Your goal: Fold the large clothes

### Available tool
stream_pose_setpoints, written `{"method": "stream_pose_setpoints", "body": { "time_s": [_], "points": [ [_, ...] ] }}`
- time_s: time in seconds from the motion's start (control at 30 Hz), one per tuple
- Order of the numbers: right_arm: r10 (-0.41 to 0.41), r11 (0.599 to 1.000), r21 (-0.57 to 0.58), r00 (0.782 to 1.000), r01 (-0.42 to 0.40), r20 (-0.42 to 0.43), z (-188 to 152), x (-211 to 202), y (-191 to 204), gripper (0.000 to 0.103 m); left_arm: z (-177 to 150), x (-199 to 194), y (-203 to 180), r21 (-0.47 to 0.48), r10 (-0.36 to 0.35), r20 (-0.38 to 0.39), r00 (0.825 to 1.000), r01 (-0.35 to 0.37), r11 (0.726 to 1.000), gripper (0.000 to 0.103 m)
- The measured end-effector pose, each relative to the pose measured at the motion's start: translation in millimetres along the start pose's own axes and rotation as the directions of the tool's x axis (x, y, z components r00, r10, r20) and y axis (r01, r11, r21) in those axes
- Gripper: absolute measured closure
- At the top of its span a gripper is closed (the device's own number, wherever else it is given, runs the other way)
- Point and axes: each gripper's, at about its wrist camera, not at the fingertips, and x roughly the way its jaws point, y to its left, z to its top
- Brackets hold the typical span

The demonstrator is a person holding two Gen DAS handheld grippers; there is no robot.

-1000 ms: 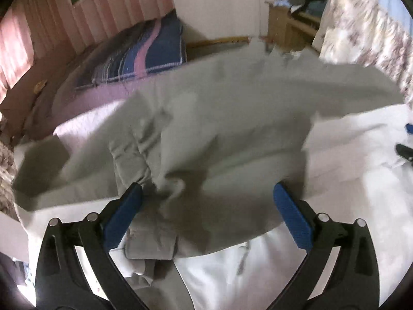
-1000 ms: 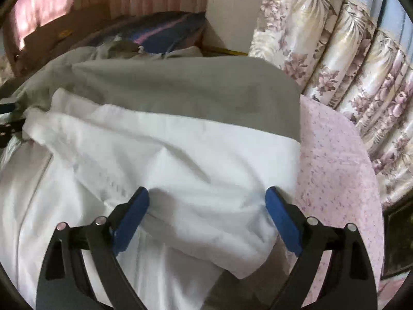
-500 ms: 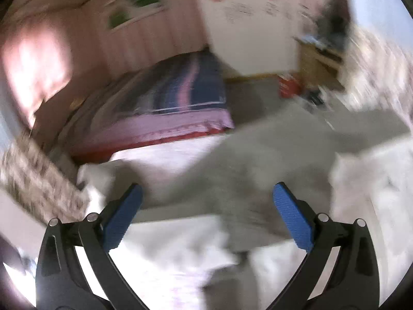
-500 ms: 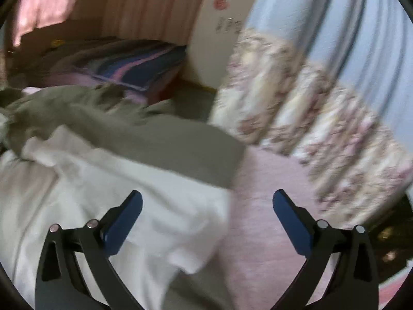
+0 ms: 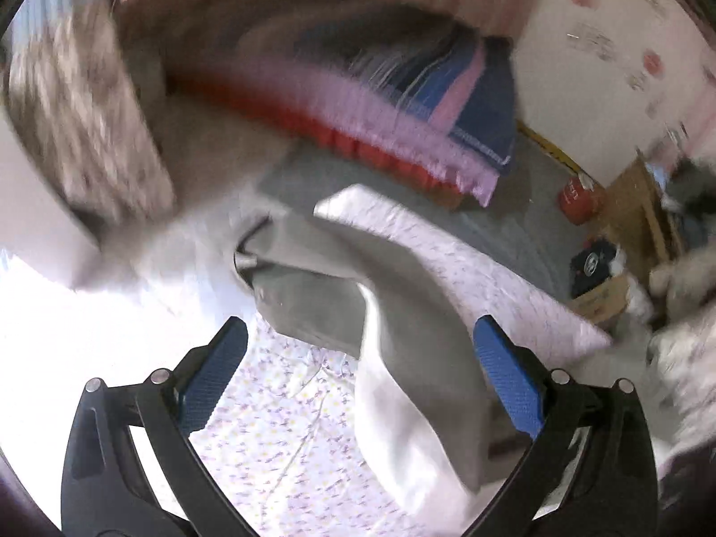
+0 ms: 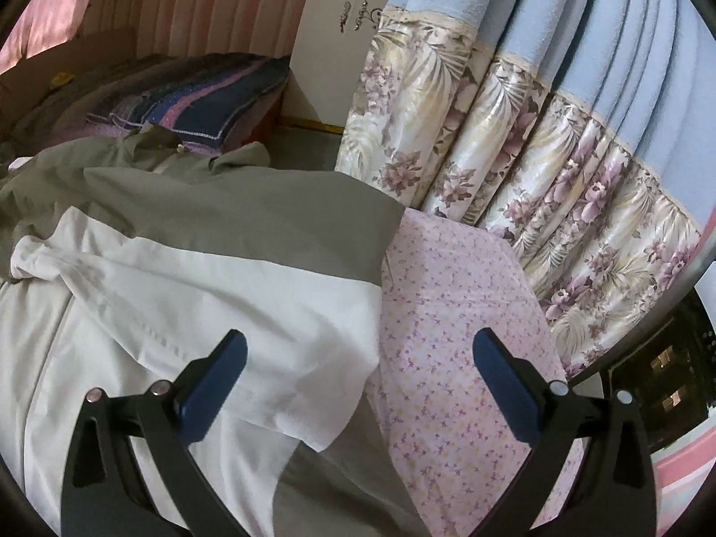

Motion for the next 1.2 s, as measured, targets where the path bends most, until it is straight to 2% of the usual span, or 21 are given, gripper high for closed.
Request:
{"method": "stream_pose_setpoints", "body": {
  "time_s": [0.13,0.2,0.23,0.27,0.3,0.33,0.4,0.47,0.53,0.57,0.6,0.63,0.67,0.73,0.77,0.83,0.93,1.0,1.07,1.13,1.2],
  "points": [
    [-0.024,0.998,-0.057,1.0,0.025,0.011,-2.2,-4.5,12.2,0.002,11.3,50.7,24.2,-0.154,-0.009,-0.12,0.993,-0.01,0.988,0.003],
    [-0.038,0.995,-0.089,0.999,0.04,0.017,-3.5,-5.4,17.4,0.002,10.9,67.7,23.5,-0.171,-0.034,-0.143,0.989,0.009,0.985,0.007],
    [-0.049,0.992,-0.111,0.999,0.051,0.024,-5.3,-5.6,21.2,0.002,9.7,73.4,22.0,-0.164,-0.035,-0.145,0.989,0.011,0.986,0.024],
    [-0.056,0.989,-0.134,0.998,0.059,0.027,-7.2,-5.5,24.9,0.002,9.2,78.8,19.9,-0.148,-0.028,-0.149,0.988,0.006,0.989,0.053],
    [-0.06,0.987,-0.15,0.998,0.064,0.031,-8.5,-6.3,28.1,0.002,8.2,85.2,18.1,-0.125,-0.054,-0.157,0.986,0.034,0.992,0.069],
    [-0.061,0.984,-0.163,0.997,0.066,0.036,-10.0,-7.0,30.2,0.002,6.0,87.5,19.3,-0.124,-0.096,-0.159,0.983,0.077,0.989,0.097],
    [-0.065,0.978,-0.195,0.996,0.075,0.053,-12.6,-9.4,34.6,0.002,6.8,74.0,22.4,-0.136,-0.092,-0.102,0.991,0.078,0.988,0.101],
    [-0.086,0.968,-0.231,0.993,0.103,0.083,-14.8,-12.7,38.9,0.002,8.6,40.7,33.2,-0.128,-0.1,0.03,0.995,0.103,0.986,0.102],
    [-0.096,0.96,-0.254,0.989,0.122,0.113,-15.9,-15.7,40.3,0.002,3.5,-19.0,57.0,-0.109,-0.198,0.252,0.947,0.231,0.967,0.101],
    [-0.094,0.958,-0.26,0.988,0.122,0.119,-15.9,-16.4,40.9,0.002,-0.9,-36.3,69.1,-0.108,-0.24,0.303,0.922,0.283,0.953,0.1],
    [-0.088,0.958,-0.261,0.989,0.118,0.122,-15.8,-15.9,40.9,0.002,-8.2,-52.2,85.5,-0.108,-0.31,0.347,0.885,0.366,0.925,0.099],
    [-0.079,0.961,-0.256,0.99,0.108,0.12,-15.2,-14.0,40.8,0.002,-15.0,-60.0,98.9,-0.113,-0.335,0.364,0.869,0.399,0.91,0.096],
    [-0.071,0.963,-0.249,0.991,0.098,0.116,-14.7,-12.1,40.4,0.002,-21.1,-62.2,108.2,-0.125,-0.304,0.363,0.881,0.369,0.921,0.094],
    [-0.04,0.972,-0.225,0.994,0.063,0.104,-14.5,-8.2,41.0,0.002,-36.3,-49.0,125.4,-0.152,-0.201,0.326,0.924,0.261,0.953,0.089],
    [-0.024,0.975,-0.216,0.995,0.045,0.098,-15.1,-7.6,42.4,0.002,-43.4,-32.6,135.2,-0.184,-0.161,0.275,0.948,0.217,0.959,0.083],
    [-0.012,0.977,-0.213,0.995,0.033,0.101,-14.9,-8.5,44.9,0.002,-54.9,-5.4,155.4,-0.26,-0.111,0.185,0.976,0.158,0.953,0.081],
    [-0.029,0.966,-0.25,0.992,0.059,0.122,-14.5,-15.4,48.9,0.002,-73.8,23.5,191.9,-0.398,-0.118,0.106,0.987,0.151,0.905,0.073],
    [-0.043,0.96,-0.269,0.99,0.078,0.136,-14.0,-19.8,48.6,0.002,-76.9,22.3,206.3,-0.442,-0.114,0.092,0.989,0.143,0.886,0.055],
    [-0.05,0.96,-0.266,0.989,0.086,0.14,-13.2,-22.4,44.1,0.002,-75.9,11.3,217.1,-0.464,-0.055,0.106,0.993,0.099,0.88,0.021],
    [-0.049,0.966,-0.245,0.99,0.081,0.134,-11.0,-20.9,36.4,0.002,-72.8,-3.8,223.8,-0.487,0.0,0.157,0.988,0.077,0.87,0.003],
    [-0.045,0.972,-0.223,0.991,0.073,0.127,-11.7,-19.3,32.0,0.002,-73.7,-6.4,222.5,-0.487,-0.034,0.154,0.988,0.106,0.867,0.003]
  ]
}}
